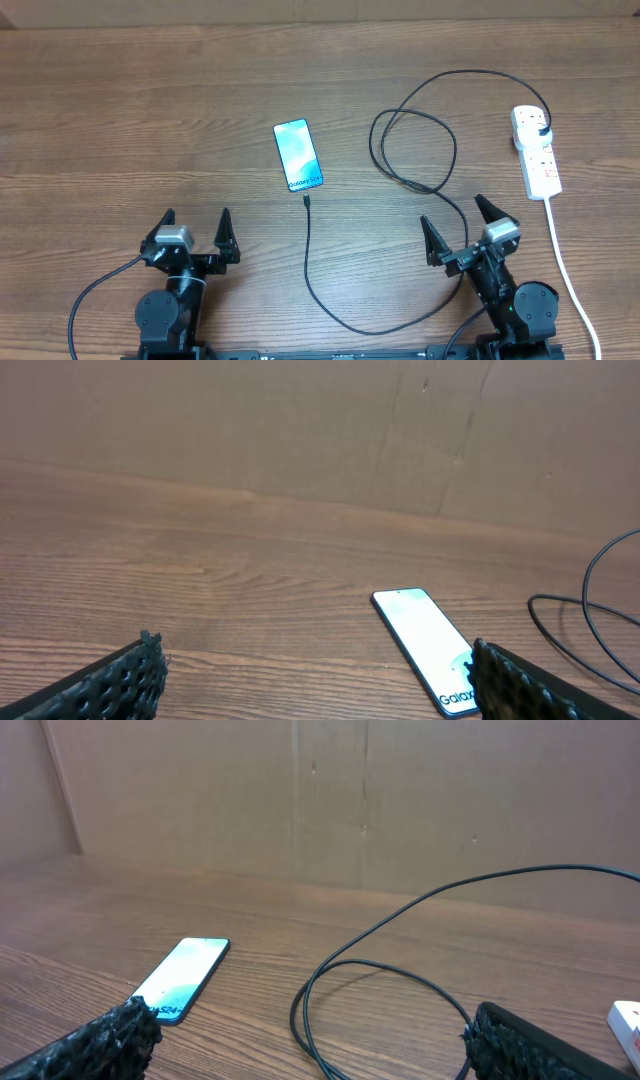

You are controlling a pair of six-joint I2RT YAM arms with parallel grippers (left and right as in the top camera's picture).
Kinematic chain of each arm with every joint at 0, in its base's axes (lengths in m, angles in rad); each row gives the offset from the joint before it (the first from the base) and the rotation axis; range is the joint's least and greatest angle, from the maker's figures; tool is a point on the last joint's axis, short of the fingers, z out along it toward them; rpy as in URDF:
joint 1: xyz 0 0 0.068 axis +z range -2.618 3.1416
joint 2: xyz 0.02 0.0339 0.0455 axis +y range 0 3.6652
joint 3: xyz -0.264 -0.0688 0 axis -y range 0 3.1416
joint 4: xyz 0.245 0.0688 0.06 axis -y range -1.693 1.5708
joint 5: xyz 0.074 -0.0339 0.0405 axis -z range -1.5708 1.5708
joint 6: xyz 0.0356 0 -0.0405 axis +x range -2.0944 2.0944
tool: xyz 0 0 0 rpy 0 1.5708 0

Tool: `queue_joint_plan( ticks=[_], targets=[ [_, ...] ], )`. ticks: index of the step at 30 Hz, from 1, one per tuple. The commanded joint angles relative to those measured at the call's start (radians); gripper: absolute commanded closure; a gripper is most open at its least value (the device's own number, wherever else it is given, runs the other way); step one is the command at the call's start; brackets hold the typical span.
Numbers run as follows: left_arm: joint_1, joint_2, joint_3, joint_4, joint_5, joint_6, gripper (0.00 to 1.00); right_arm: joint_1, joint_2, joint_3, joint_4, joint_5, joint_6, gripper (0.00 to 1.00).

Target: Plug charger to phone and switch on socket

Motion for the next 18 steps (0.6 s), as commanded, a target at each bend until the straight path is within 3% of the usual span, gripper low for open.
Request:
queue_joint_plan(
  ticks=[1, 7, 12, 18],
  targets=[
    [0.002, -0.008, -0.004, -0.002, 0.000, 0.002, 0.01, 0.005, -0.010, -0.010, 0.006, 0.007, -0.001, 0.00],
    [0.004, -0.008, -0.004, 0.000, -0.055, -0.002, 0.00, 0.005, -0.010, -0.010, 0.006, 0.007, -0.001, 0.00],
    [0.004, -0.008, -0.003, 0.010, 0.110, -0.037, 0.00, 0.005, -0.010, -0.010, 0.006, 0.007, -0.002, 0.00],
    [0.004, -0.008, 0.006, 0.024, 0.227, -0.169, 0.01, 0.005, -0.010, -0.010, 0.006, 0.007, -0.001, 0.00]
  ],
)
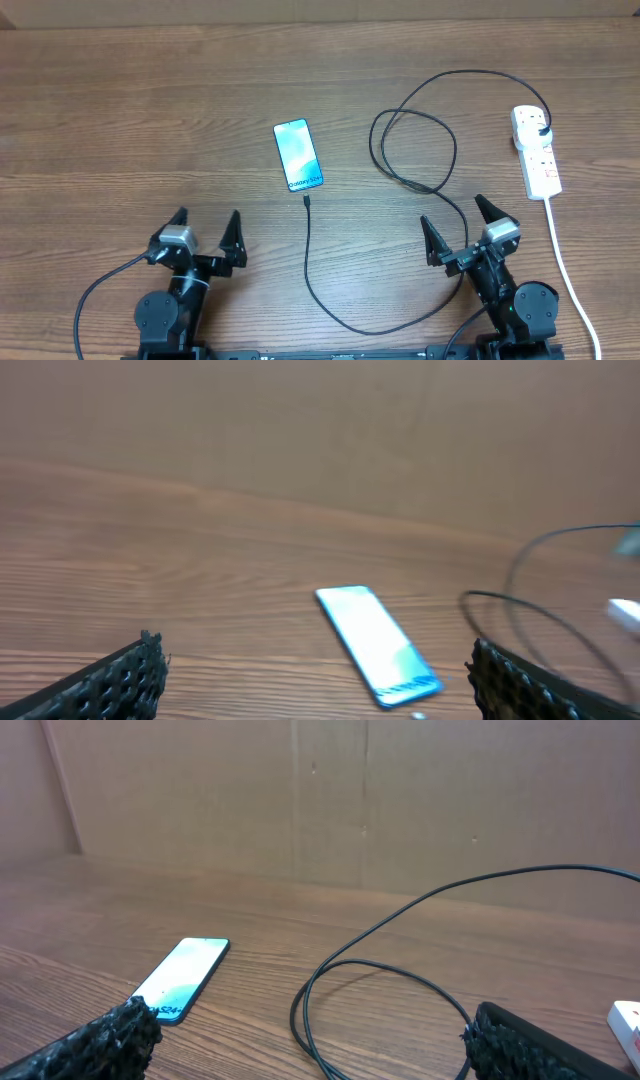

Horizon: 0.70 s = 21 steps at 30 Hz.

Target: Plug charger to phone and switch on socket

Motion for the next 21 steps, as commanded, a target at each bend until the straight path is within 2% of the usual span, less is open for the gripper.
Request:
queue_joint_plan(
  ticks=[1, 6, 10, 16, 21],
  targets=[
    [0.004, -0.007, 0.013, 0.007, 0.105, -0.082, 0.00, 0.005, -0.010, -0.010, 0.006, 0.007, -0.001, 0.00],
    [0.003, 0.005, 0.075, 0.006, 0.129, -0.082, 0.00, 0.005, -0.010, -0.010, 0.006, 0.007, -0.001, 0.00],
    [0.004, 0.088, 0.151, 0.006, 0.128, -0.066, 0.00, 0.005, -0.010, -0.010, 0.006, 0.007, -0.001, 0.00],
    [0.003, 0.392, 0.306, 0.005, 0.140, -0.061, 0.00, 0.005, -0.010, -0.010, 0.006, 0.007, -0.001, 0.00],
    [-0.031, 0.749, 0.528, -0.044, 0.180, -0.005, 0.00, 0.005, -0.010, -0.010, 0.006, 0.007, -0.001, 0.00]
  ],
)
